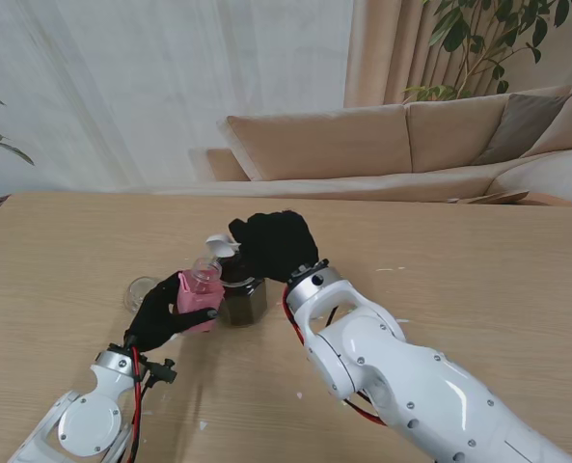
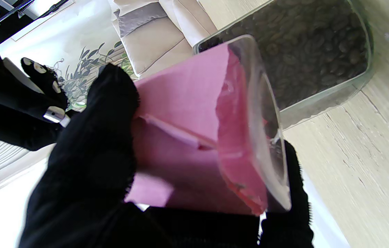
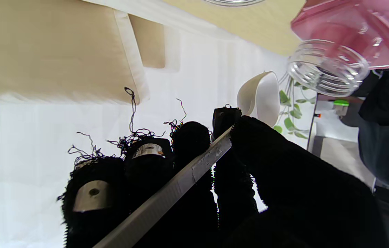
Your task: Portion coffee beans from the glass jar into the coffee jar
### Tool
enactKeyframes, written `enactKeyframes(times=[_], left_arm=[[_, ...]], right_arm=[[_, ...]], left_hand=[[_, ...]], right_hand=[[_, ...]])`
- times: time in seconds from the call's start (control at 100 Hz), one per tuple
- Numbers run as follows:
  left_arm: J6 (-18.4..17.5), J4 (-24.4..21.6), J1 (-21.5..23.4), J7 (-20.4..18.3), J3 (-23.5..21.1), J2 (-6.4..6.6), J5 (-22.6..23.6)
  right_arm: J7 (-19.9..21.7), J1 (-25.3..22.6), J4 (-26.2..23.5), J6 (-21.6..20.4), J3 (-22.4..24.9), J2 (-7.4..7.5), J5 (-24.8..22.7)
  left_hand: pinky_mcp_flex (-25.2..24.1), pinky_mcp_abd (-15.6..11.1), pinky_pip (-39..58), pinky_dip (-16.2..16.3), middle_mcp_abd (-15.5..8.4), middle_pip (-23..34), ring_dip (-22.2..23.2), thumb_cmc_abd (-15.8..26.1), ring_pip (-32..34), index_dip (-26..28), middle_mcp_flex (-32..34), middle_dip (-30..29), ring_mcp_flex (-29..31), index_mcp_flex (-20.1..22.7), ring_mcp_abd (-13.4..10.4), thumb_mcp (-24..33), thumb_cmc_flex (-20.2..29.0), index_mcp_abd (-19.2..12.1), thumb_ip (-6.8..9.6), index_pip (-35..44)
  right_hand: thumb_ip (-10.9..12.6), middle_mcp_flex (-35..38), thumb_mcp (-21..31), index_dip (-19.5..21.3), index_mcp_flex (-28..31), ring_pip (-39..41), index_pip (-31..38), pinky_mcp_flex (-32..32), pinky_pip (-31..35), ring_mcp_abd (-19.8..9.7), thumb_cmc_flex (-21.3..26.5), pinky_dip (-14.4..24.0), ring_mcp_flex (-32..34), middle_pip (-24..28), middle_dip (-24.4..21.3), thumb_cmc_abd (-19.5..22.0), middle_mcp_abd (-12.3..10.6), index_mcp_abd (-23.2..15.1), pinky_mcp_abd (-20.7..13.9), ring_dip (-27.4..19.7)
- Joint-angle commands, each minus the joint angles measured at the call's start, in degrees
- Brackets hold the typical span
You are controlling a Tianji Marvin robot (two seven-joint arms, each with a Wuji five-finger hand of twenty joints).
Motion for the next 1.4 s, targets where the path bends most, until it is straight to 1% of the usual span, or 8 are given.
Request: enactKeyframes(times=[0.0, 0.14, 0.27, 0.51, 0.81, 0.97, 1.17, 1.39], left_arm=[[-0.5, -0.3, 0.5, -0.7, -0.3, -0.26, 0.3], [-1.2, -0.4, 0.9, -0.8, -1.0, -0.24, 0.4], [-2.1, -0.5, 1.2, -0.6, -1.8, -0.25, 0.6], [-3.5, -0.9, 1.4, -0.6, -3.2, -0.25, 0.2], [-4.5, -1.2, 1.7, -1.2, -3.9, -0.14, -0.3], [-4.8, -1.0, 1.7, -1.4, -4.1, -0.09, -0.3], [-4.9, -1.0, 1.8, -1.6, -4.1, -0.03, -0.5], [-5.2, -0.8, 1.7, -1.7, -4.2, -0.02, -0.5]], right_arm=[[1.3, 0.8, 1.0, 0.7, 0.4, -0.11, 0.6], [2.2, 2.5, 3.5, 0.9, 0.5, -0.16, 2.7], [3.1, 4.7, 6.3, 0.6, -0.4, -0.17, 4.3], [3.5, 8.8, 11.4, -0.8, -3.6, -0.44, 7.0], [3.3, 13.8, 16.5, -1.7, -8.1, -0.95, 7.8], [3.5, 15.9, 19.0, -2.2, -10.1, -1.21, 8.9], [4.5, 17.5, 20.7, -3.2, -12.0, -1.29, 10.1], [6.9, 18.1, 20.3, -4.1, -12.4, -1.18, 12.3]], left_hand=[[0.2, -1.1, 0.4, 0.7, -7.4, 6.3, 0.2, 9.7, 0.4, 3.3, 3.7, 4.0, -0.8, 4.0, -1.1, 13.8, 16.4, -11.9, 0.76, 11.6], [0.1, -1.1, 0.4, 0.6, -7.4, 6.3, 0.2, 9.7, 0.3, 3.3, 3.6, 4.0, -0.8, 3.9, -1.1, 13.8, 16.4, -11.8, 0.75, 11.5], [0.1, -1.2, 0.4, 0.6, -7.5, 6.3, 0.2, 9.7, 0.3, 3.3, 3.6, 4.0, -0.8, 4.0, -1.1, 13.8, 16.4, -11.8, 0.74, 11.5], [0.1, -1.1, 0.4, 0.6, -7.4, 6.3, 0.2, 9.7, 0.3, 3.3, 3.6, 4.0, -0.8, 3.9, -1.1, 13.8, 16.4, -11.8, 0.74, 11.5], [0.2, -1.1, 0.4, 0.6, -7.4, 6.2, 0.1, 9.7, 0.3, 3.3, 3.6, 4.0, -0.8, 4.0, -1.1, 13.8, 16.4, -11.8, 0.75, 11.4], [0.2, -1.1, 0.4, 0.7, -7.4, 6.2, 0.1, 9.6, 0.3, 3.4, 3.6, 4.0, -0.8, 4.0, -1.1, 13.8, 16.3, -11.8, 0.75, 11.4], [0.2, -1.1, 0.4, 0.7, -7.4, 6.2, 0.1, 9.6, 0.3, 3.4, 3.6, 4.0, -0.8, 4.0, -1.1, 13.9, 16.4, -11.8, 0.77, 11.3], [0.2, -1.2, 0.4, 0.6, -7.4, 6.2, 0.1, 9.6, 0.3, 3.4, 3.6, 4.0, -0.7, 4.0, -1.1, 13.9, 16.3, -11.8, 0.75, 11.3]], right_hand=[[2.4, 1.8, 0.9, 1.3, 1.6, 1.2, 1.7, 1.2, 9.9, -0.6, 1.2, -0.3, 1.5, 1.4, 1.2, 0.6, -2.0, -2.1, -2.0, 1.0], [2.3, 1.7, 0.9, 1.3, 1.6, 1.2, 1.7, 1.2, 9.9, -0.6, 1.2, -0.3, 1.4, 1.4, 1.2, 0.6, -2.0, -2.1, -2.1, 1.0], [2.3, 1.6, 0.9, 1.3, 1.5, 1.2, 1.7, 1.2, 9.9, -0.6, 1.2, -0.3, 1.4, 1.4, 1.2, 0.7, -2.1, -2.1, -2.1, 1.0], [2.3, 1.5, 0.9, 1.3, 1.4, 1.2, 1.7, 1.2, 9.9, -0.7, 1.2, -0.4, 1.3, 1.4, 1.2, 0.8, -2.2, -2.2, -2.0, 1.0], [2.4, 1.5, 0.8, 1.3, 1.2, 1.2, 1.7, 1.2, 9.9, -0.8, 1.0, -0.4, 1.3, 1.4, 1.2, 1.0, -2.4, -2.5, -2.1, 1.0], [2.5, 1.4, 0.7, 1.3, 1.2, 1.2, 1.7, 1.1, 9.9, -1.0, 1.0, -0.4, 1.3, 1.4, 1.2, 1.0, -2.4, -2.5, -2.1, 1.0], [2.6, 1.3, 0.6, 1.4, 1.1, 1.1, 1.8, 1.1, 9.8, -1.2, 1.0, -0.4, 1.3, 1.5, 1.2, 1.1, -2.5, -2.6, -2.4, 1.0], [2.7, 1.3, 0.5, 1.4, 1.0, 1.2, 1.8, 1.1, 9.8, -1.4, 0.9, -0.5, 1.4, 1.5, 1.2, 1.2, -2.6, -2.6, -2.7, 1.0]])
